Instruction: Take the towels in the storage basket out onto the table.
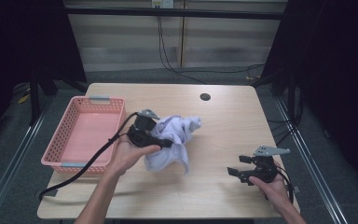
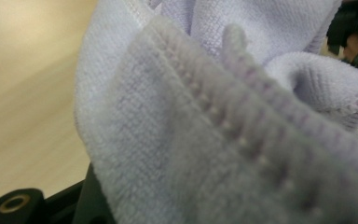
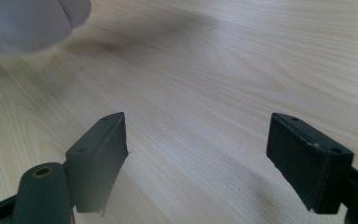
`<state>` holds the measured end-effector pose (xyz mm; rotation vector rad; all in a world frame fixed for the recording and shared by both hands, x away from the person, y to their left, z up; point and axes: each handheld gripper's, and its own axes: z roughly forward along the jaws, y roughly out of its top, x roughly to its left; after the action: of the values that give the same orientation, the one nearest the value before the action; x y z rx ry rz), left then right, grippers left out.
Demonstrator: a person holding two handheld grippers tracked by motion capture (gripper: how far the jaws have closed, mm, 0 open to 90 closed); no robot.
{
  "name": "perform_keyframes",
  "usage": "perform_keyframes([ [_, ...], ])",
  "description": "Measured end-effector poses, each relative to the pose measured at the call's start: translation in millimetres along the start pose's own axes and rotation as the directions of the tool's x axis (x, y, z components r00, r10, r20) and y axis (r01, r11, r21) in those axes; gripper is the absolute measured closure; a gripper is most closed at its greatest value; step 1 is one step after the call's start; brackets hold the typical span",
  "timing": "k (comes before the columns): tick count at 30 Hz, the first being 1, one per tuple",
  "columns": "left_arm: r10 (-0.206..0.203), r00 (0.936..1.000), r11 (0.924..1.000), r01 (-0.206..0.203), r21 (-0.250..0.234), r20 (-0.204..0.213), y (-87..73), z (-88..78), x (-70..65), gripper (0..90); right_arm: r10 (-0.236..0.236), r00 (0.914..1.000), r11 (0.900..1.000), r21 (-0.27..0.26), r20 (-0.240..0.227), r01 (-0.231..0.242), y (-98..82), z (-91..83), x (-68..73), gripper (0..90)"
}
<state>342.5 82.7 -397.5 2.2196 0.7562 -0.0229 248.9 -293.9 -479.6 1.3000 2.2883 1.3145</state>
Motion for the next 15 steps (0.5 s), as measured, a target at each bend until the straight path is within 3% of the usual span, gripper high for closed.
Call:
perform_keyframes([
  [6, 0.018, 0.9982, 0.9969, -0.022, 0.075, 0.058, -19.0, 43.9, -16.0, 49.2, -0.003, 1.0, 1.0, 0.004, 0.001, 0.003, -0.1, 1.0, 0.0, 20.0],
  [9, 0.054, 0.9954, 0.9924, -0.062, 0.107, 0.079, -30.6, 63.5, -20.8, 47.8, -0.009, 1.0, 1.0, 0.002, -0.004, 0.009, -0.2, 1.0, 0.9, 21.0],
  [10, 0.081, 0.9941, 0.9905, -0.088, 0.106, 0.072, -32.8, 67.9, -22.5, 47.0, -0.01, 0.9999, 1.0, 0.0, -0.008, 0.01, -0.2, 1.2, 1.1, 21.1],
  [15, 0.136, 0.9883, 0.9877, -0.141, 0.069, 0.069, -38.8, 71.1, -26.7, 35.0, -0.015, 0.9996, 1.0, 0.009, -0.024, 0.015, -0.4, 1.7, 3.5, 22.9],
])
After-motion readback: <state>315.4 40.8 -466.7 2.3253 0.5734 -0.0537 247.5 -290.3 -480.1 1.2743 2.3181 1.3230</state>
